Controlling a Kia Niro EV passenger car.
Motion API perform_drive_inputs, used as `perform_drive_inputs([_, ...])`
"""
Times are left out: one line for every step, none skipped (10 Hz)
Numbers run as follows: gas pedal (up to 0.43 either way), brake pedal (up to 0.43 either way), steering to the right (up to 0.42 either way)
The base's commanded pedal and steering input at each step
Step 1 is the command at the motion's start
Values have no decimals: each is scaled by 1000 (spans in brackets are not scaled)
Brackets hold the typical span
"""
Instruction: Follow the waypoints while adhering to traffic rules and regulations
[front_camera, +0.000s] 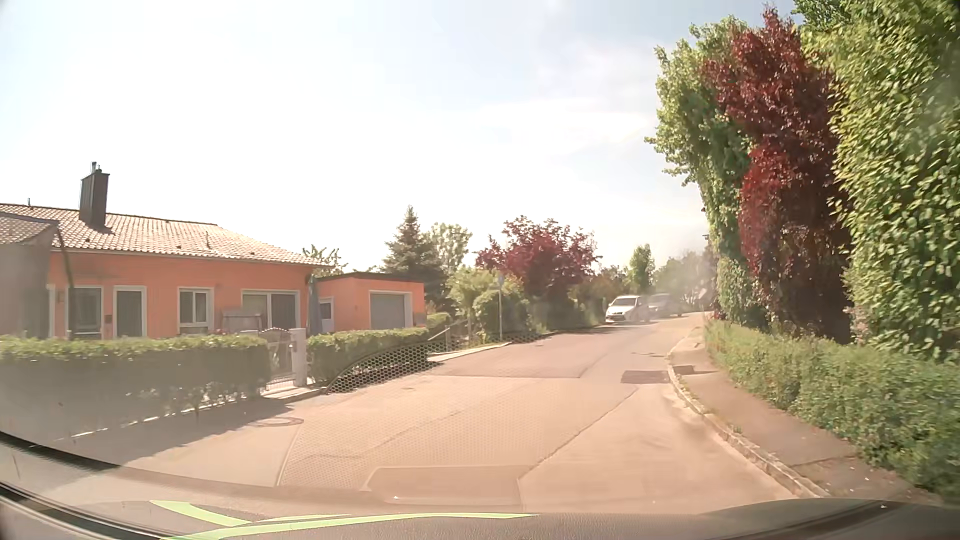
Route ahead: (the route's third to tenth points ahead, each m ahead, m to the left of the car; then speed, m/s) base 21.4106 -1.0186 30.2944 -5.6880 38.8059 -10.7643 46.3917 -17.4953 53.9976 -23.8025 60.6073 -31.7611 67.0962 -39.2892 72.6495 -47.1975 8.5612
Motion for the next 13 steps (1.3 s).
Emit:
perform_drive_inputs([67,0,85])
perform_drive_inputs([67,0,85])
perform_drive_inputs([79,0,84])
perform_drive_inputs([79,0,83])
perform_drive_inputs([98,0,83])
perform_drive_inputs([98,0,82])
perform_drive_inputs([98,0,81])
perform_drive_inputs([98,0,81])
perform_drive_inputs([98,0,81])
perform_drive_inputs([98,0,80])
perform_drive_inputs([98,0,80])
perform_drive_inputs([98,0,80])
perform_drive_inputs([98,0,80])
